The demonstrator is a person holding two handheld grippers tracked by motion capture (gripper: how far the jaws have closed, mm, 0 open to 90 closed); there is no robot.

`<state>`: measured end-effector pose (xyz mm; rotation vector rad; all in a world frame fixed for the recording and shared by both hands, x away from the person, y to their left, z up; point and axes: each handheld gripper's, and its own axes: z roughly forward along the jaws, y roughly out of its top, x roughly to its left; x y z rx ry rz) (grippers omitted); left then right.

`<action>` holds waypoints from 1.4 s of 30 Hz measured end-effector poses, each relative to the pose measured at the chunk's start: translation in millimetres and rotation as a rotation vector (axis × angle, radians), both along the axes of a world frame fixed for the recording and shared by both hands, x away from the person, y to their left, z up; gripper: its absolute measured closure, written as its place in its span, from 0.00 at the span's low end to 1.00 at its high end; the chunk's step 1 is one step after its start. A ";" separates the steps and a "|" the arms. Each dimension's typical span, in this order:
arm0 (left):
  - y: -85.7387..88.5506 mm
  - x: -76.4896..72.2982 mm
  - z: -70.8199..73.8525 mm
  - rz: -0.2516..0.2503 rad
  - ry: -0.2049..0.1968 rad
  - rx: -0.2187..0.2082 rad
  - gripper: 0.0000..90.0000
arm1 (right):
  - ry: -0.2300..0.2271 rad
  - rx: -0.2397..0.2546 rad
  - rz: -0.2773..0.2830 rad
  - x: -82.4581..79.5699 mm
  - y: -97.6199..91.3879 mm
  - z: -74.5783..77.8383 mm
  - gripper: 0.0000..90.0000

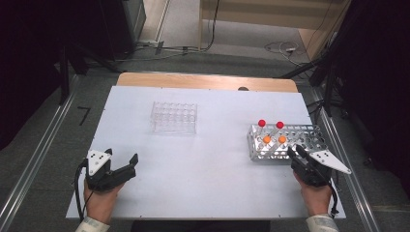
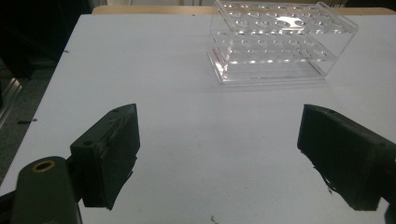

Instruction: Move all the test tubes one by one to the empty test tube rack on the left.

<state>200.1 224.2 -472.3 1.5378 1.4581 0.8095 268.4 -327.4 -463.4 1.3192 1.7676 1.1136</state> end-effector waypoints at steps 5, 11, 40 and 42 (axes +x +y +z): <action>0.3 -0.4 0.0 0.002 0.000 0.000 0.15 | -0.008 0.011 -0.005 5.5 0.7 -1.7 0.71; -0.3 -0.2 -0.3 0.002 0.000 -0.001 0.15 | -0.012 0.014 -0.013 9.7 1.3 -2.5 0.74; 0.6 -1.3 0.5 0.002 -0.003 -0.002 0.15 | -0.124 0.023 -0.043 -0.5 1.2 29.8 0.82; 0.6 -1.6 0.8 0.000 -0.005 -0.002 0.15 | -0.136 0.034 -0.047 -3.4 -0.1 34.2 0.82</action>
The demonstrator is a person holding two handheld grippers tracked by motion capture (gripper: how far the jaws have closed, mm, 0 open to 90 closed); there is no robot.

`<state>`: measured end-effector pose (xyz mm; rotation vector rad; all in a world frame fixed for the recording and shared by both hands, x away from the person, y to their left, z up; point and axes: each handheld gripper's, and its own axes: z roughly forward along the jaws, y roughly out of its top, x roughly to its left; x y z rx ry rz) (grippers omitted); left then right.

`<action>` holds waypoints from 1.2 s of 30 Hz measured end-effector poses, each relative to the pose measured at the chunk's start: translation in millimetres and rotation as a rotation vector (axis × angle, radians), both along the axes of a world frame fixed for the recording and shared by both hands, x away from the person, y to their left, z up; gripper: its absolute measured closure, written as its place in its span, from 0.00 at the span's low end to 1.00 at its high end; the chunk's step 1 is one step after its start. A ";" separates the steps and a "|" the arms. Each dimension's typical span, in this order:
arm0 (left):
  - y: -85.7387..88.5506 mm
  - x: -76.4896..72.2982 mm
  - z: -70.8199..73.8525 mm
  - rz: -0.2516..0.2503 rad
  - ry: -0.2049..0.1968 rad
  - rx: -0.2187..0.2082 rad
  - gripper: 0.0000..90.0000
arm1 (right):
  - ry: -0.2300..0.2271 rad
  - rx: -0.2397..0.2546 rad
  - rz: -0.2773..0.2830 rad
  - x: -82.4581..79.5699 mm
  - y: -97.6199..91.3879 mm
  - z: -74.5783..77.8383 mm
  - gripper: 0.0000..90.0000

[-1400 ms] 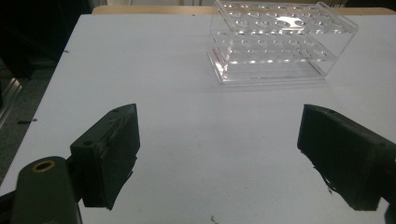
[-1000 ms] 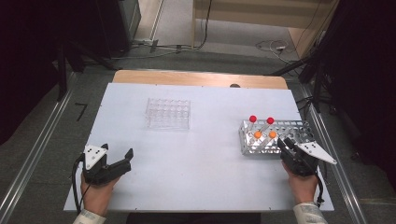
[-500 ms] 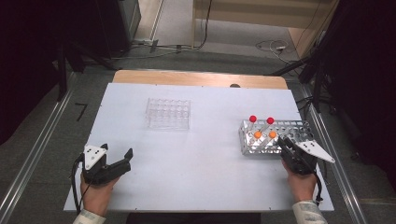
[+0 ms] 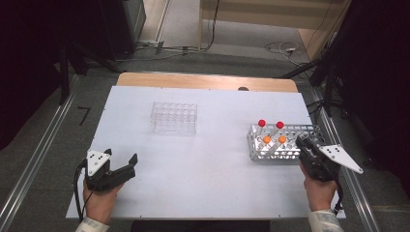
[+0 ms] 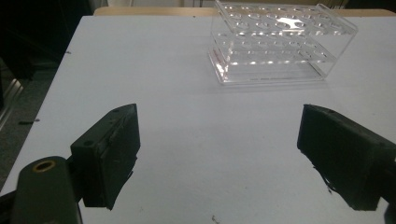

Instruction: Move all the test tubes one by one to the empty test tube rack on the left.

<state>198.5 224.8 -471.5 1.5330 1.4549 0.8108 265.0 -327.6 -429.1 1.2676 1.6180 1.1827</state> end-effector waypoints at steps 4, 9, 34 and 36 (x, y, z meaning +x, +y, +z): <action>-0.4 -0.1 0.0 -0.001 -0.002 0.000 0.15 | -0.012 0.021 0.008 -7.7 -1.9 8.5 0.82; -3.5 0.2 0.5 -0.009 -0.005 0.006 0.16 | 0.015 0.011 0.047 -18.3 -0.4 9.4 0.82; -63.1 34.4 20.1 -0.171 -0.046 -0.030 0.19 | 0.086 -0.016 0.280 -36.4 53.5 -0.7 0.82; -69.3 37.2 21.2 -0.190 -0.044 -0.027 0.20 | 0.090 -0.013 0.297 -37.4 57.5 -0.9 0.82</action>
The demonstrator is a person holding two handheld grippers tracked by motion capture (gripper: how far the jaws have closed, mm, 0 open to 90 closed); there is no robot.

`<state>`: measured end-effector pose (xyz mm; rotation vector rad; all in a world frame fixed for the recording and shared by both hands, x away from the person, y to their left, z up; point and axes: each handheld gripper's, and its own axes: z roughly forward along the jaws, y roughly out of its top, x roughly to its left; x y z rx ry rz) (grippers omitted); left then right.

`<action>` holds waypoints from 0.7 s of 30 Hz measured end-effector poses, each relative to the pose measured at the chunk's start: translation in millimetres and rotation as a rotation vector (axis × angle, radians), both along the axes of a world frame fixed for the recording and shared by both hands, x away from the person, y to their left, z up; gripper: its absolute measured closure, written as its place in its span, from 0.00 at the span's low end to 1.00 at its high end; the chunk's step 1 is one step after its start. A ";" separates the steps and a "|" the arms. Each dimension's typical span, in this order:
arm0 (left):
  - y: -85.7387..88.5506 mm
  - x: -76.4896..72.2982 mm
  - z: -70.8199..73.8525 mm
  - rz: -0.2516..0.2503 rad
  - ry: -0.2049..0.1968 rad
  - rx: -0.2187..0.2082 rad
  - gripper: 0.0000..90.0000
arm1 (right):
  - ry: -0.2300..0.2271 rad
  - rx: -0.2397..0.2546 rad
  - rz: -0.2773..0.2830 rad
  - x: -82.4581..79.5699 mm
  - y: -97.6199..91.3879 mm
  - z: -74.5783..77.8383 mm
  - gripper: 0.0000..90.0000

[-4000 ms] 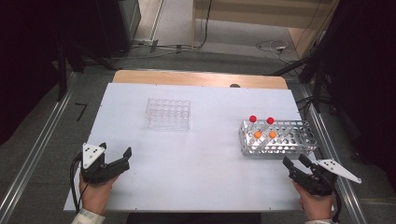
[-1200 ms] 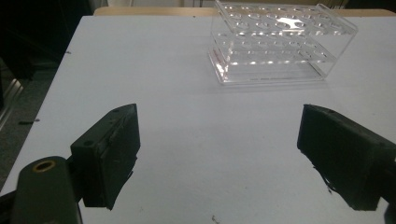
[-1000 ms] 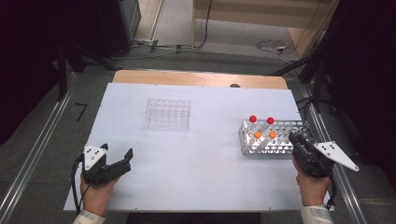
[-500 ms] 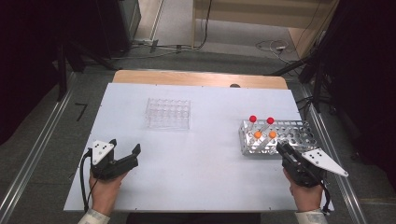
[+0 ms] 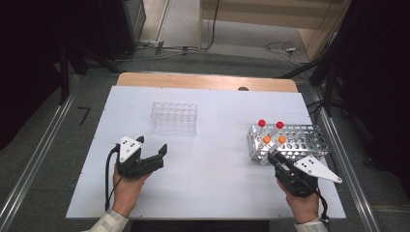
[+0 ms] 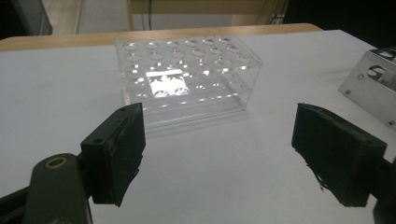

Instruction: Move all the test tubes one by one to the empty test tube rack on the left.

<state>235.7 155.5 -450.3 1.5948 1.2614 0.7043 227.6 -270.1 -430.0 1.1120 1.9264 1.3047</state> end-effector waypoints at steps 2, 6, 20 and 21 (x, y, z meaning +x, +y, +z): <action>-6.4 3.0 1.1 -0.017 -0.003 0.005 0.21 | 0.005 0.005 0.015 -0.1 4.3 -0.8 0.82; -19.9 8.9 2.7 -0.052 0.000 0.009 0.23 | 0.022 0.007 0.053 2.3 16.3 -4.5 0.82; -82.4 18.8 20.9 -0.301 0.019 -0.017 0.39 | 0.044 -0.037 0.175 26.4 72.9 -17.9 0.82; -87.3 19.7 22.2 -0.314 0.018 -0.014 0.40 | 0.047 -0.040 0.184 27.9 77.6 -19.0 0.82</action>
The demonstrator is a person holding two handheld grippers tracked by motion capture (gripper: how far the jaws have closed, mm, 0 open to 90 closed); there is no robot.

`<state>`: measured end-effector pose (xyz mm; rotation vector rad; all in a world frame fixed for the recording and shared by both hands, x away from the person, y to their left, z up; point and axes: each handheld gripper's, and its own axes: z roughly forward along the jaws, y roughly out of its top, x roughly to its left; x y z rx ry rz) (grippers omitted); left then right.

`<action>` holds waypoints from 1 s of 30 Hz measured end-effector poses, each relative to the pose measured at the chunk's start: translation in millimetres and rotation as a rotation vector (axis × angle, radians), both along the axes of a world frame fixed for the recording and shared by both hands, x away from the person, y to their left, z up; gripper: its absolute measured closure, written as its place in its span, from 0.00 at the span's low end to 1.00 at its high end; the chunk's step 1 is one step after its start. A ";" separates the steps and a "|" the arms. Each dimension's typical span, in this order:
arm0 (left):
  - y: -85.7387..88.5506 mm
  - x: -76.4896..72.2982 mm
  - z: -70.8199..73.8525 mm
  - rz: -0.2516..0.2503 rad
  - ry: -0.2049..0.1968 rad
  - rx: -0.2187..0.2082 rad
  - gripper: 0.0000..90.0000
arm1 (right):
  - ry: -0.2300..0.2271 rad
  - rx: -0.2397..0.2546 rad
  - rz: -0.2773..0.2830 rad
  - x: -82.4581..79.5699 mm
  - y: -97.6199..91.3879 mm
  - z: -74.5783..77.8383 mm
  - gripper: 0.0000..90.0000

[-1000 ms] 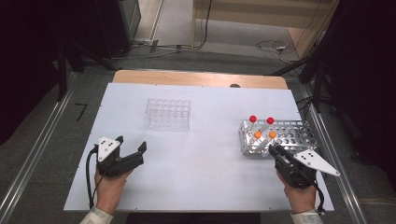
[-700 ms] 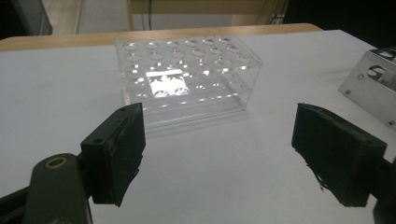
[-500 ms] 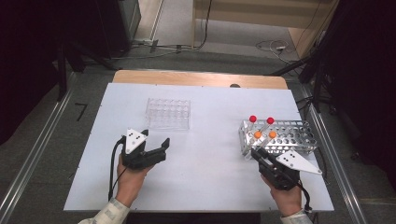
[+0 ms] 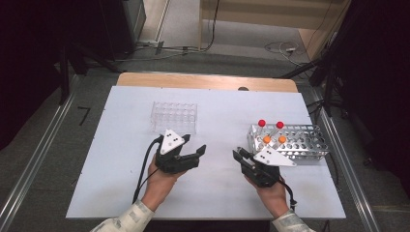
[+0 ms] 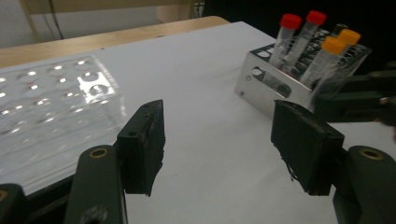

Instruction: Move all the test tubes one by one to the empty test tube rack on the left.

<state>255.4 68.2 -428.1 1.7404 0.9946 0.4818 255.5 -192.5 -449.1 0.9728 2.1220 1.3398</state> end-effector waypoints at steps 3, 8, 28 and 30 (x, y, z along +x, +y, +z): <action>-13.5 2.5 4.4 -0.041 -0.010 -0.003 0.42 | -0.002 -0.004 0.028 3.6 13.9 -1.9 0.82; -27.1 4.5 8.0 -0.085 -0.025 0.009 0.47 | 0.004 -0.006 0.052 9.5 31.2 -4.9 0.82; -29.3 12.2 2.3 -0.140 0.014 0.025 0.83 | -0.021 -0.020 0.084 8.2 50.9 -5.1 0.82; -29.3 12.7 2.6 -0.138 0.016 0.028 0.84 | -0.018 -0.022 0.081 8.2 50.9 -5.4 0.82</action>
